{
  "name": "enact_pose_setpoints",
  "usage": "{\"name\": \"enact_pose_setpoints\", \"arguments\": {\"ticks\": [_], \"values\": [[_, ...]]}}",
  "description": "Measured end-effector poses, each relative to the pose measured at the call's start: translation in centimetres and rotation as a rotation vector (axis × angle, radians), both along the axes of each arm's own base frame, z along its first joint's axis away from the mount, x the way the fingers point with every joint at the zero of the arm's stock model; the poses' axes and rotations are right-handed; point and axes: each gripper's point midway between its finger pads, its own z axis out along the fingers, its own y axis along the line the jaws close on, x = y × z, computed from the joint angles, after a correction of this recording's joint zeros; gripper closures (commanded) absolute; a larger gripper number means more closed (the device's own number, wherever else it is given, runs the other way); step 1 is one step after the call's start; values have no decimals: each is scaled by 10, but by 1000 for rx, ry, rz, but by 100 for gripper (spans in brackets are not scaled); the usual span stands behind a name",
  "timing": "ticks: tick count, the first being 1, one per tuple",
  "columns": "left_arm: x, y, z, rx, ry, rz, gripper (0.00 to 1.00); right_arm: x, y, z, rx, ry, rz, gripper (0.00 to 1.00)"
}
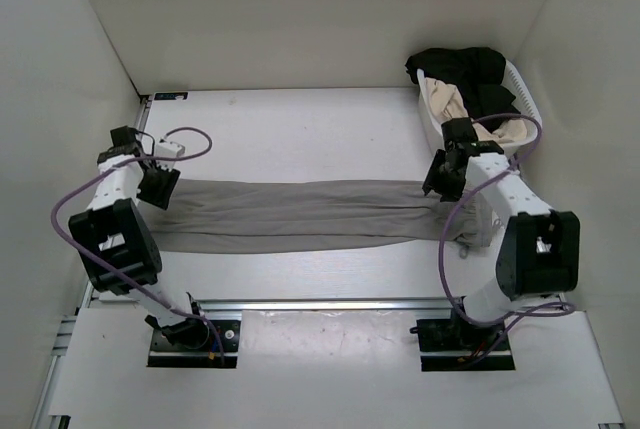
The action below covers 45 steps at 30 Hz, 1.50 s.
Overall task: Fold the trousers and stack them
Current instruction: Fold the trousers
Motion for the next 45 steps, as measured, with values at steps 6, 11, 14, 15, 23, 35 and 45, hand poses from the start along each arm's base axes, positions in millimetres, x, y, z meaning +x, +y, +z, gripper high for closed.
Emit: {"name": "enact_pose_setpoints", "arguments": {"ticks": [6, 11, 14, 15, 23, 35, 45], "values": [[-40, 5, -38, -8, 122, 20, 28, -25, -15, 19, 46, -88, -96, 43], [-54, 7, -67, -24, 196, 44, 33, -69, -60, 4, 63, -64, -365, 23], [-57, 7, -67, -6, 187, 44, 33, -93, -71, -2, 78, -74, -470, 10], [-58, 8, -67, 4, 180, 44, 33, -98, -73, -3, 84, -83, -491, 9], [-65, 10, -67, 35, 163, 40, 33, -99, -81, -48, 196, -100, -664, 9], [-66, 11, -66, 44, 165, 42, 33, -37, -102, -67, 336, -204, -756, 96], [-80, 9, -64, 28, 208, 39, 32, -47, -132, -60, 190, -137, -702, 100]]}}
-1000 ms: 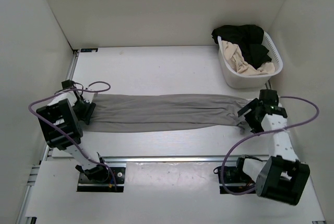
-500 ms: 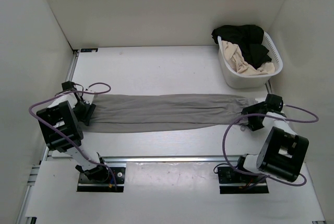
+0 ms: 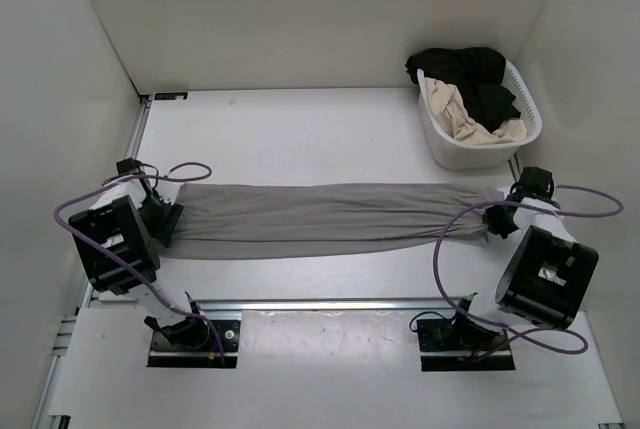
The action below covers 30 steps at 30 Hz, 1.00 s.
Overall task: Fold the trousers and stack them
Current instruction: Fold the trousers
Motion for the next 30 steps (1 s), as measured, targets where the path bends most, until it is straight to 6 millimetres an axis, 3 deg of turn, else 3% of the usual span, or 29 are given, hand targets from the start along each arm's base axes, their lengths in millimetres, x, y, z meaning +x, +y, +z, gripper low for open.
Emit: {"name": "enact_pose_setpoints", "arguments": {"ticks": [3, 7, 9, 12, 16, 18, 20, 23, 25, 30], "values": [[-7, -6, 6, -27, 24, -3, 30, 4, -14, 28, -146, 30, 67, 100], [-3, -8, 18, -46, 12, 2, 27, 19, -26, 94, -354, -26, 132, 100], [1, -10, 24, -65, 0, 8, 27, 22, -26, 121, -439, -52, 153, 100], [11, -17, 35, -94, -25, 12, 25, 22, -12, 138, -548, -38, 224, 100], [27, -36, 41, -112, -48, -31, 24, 20, 48, 134, -643, 0, 439, 100], [28, -49, 39, -124, -32, -55, 24, 14, 64, 129, -648, 14, 466, 100], [30, -61, 36, -139, -15, -75, 24, 3, 47, 113, -624, 34, 400, 100], [29, -68, 34, -151, -5, -78, 24, -38, -4, 78, -556, 150, 218, 100], [29, -69, 34, -152, -5, -75, 24, -56, -26, 63, -484, 204, 119, 100], [29, -69, 34, -153, -5, -74, 24, -44, -38, 46, -376, 232, 92, 100]]}}
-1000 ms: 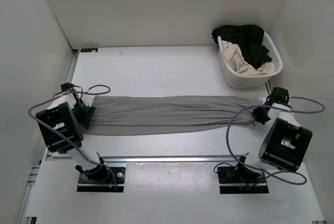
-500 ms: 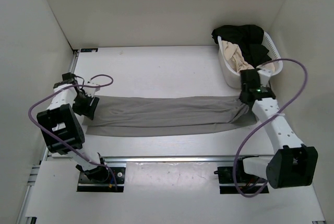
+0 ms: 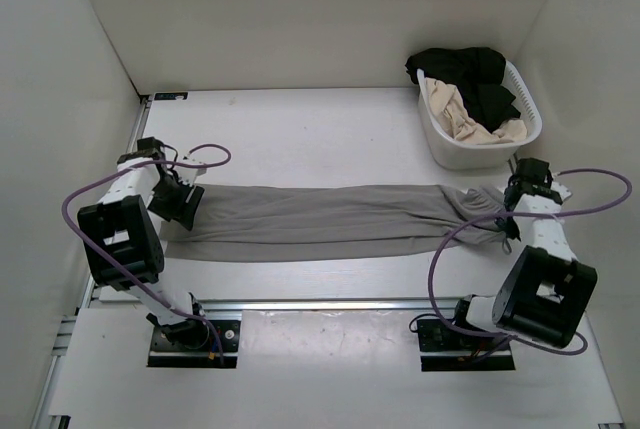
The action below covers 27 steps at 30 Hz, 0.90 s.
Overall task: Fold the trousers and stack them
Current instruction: Fold the trousers
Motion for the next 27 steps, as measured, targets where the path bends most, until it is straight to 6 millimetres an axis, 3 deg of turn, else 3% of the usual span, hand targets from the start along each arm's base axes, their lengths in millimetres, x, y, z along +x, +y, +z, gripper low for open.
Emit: {"name": "enact_pose_setpoints", "arguments": {"ticks": [7, 9, 11, 12, 15, 19, 27], "values": [[-1, -1, -7, -8, 11, -3, 23, 42, -17, 41, -4, -124, 3, 100], [-4, -2, -15, -15, 32, -3, 23, 48, -16, 42, 16, -152, 17, 92], [-7, -3, -24, -21, 60, -3, 23, 50, -10, 35, 52, -149, 35, 81], [-9, -3, -29, -23, 73, -2, 23, 51, -7, 28, 71, -142, 42, 56], [-12, -3, -37, -23, 104, 8, 23, 46, 4, 2, 134, -91, 61, 38], [-12, -3, -37, -19, 107, 27, 22, 40, 10, -19, 173, -37, 67, 31], [-12, -4, -38, 44, 132, 22, 20, 35, -1, -27, 127, 9, 23, 23]]}}
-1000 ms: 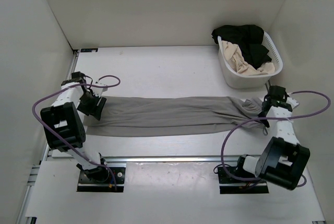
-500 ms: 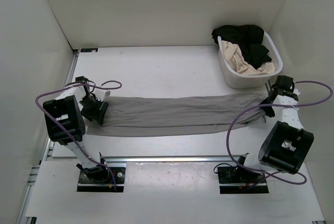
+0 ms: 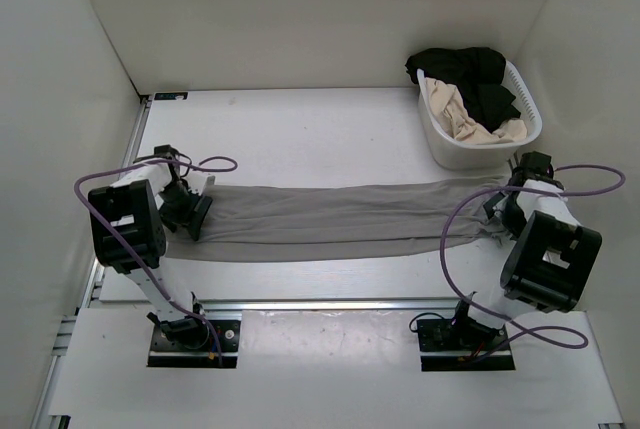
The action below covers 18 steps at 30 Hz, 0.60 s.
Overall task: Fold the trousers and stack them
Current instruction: Fold the trousers
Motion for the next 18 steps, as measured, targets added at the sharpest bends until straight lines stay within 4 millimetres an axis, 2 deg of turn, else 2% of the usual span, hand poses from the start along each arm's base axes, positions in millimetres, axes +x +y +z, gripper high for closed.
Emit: {"name": "enact_pose_setpoints", "arguments": {"ticks": [3, 8, 14, 18], "values": [[0, 0, -1, 7, -1, 5, 20, 5, -7, 1, -12, 11, -11, 23], [-1, 1, -1, 19, -2, 9, 20, 29, -22, 0, -28, 12, -29, 23], [-2, 3, -1, 30, 2, 12, 19, 36, -28, 6, -44, 7, -48, 26], [-2, 4, -2, 36, 2, 12, 19, 33, -27, -14, -25, 65, -51, 28]]}}
